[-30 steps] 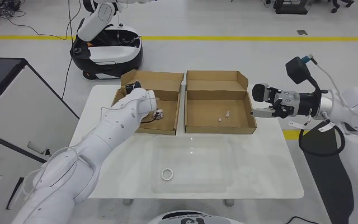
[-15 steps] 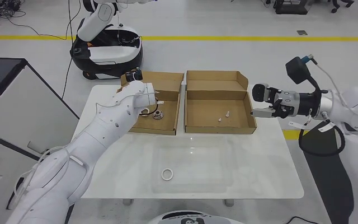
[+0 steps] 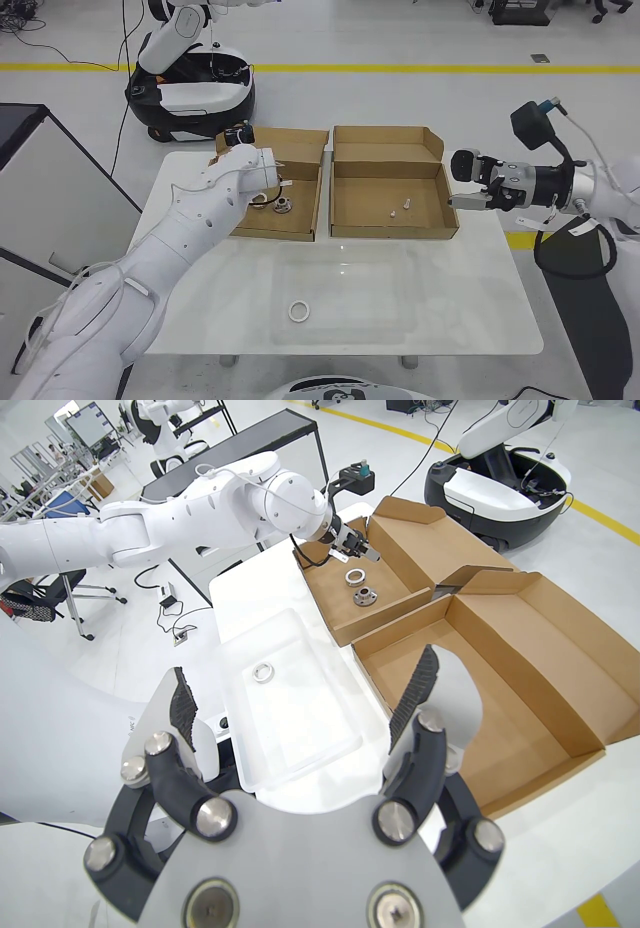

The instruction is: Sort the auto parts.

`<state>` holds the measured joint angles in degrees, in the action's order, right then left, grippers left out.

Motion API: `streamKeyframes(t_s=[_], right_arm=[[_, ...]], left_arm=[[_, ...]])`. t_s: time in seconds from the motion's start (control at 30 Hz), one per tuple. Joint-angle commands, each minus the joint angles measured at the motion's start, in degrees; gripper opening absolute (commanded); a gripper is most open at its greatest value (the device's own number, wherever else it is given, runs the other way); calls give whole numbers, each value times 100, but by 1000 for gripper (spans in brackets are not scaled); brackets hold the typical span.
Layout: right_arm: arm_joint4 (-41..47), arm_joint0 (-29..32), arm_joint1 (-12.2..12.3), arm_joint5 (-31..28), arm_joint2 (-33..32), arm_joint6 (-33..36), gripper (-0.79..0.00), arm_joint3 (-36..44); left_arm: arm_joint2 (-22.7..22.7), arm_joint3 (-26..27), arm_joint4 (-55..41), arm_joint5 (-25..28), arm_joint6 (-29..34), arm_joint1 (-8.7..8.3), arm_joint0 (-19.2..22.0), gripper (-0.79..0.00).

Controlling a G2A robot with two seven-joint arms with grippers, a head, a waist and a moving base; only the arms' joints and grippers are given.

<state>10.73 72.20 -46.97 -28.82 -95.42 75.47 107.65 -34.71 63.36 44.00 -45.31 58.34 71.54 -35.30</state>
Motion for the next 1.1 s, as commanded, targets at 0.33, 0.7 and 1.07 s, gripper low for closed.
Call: streamKeyframes(t_s=[0.33,0.7,1.07], right_arm=[[0,0,0,0,0,0,0,0],[0,0,0,0,0,0,0,0],[0,0,0,0,0,0,0,0]], left_arm=[[-552,1217,762,1284,1347,-446,-329,0],[-1104,3076,1632,2489,2553,-708,-992,0],[-1237,3943,2000,2902,2966,-500,-1364,0]])
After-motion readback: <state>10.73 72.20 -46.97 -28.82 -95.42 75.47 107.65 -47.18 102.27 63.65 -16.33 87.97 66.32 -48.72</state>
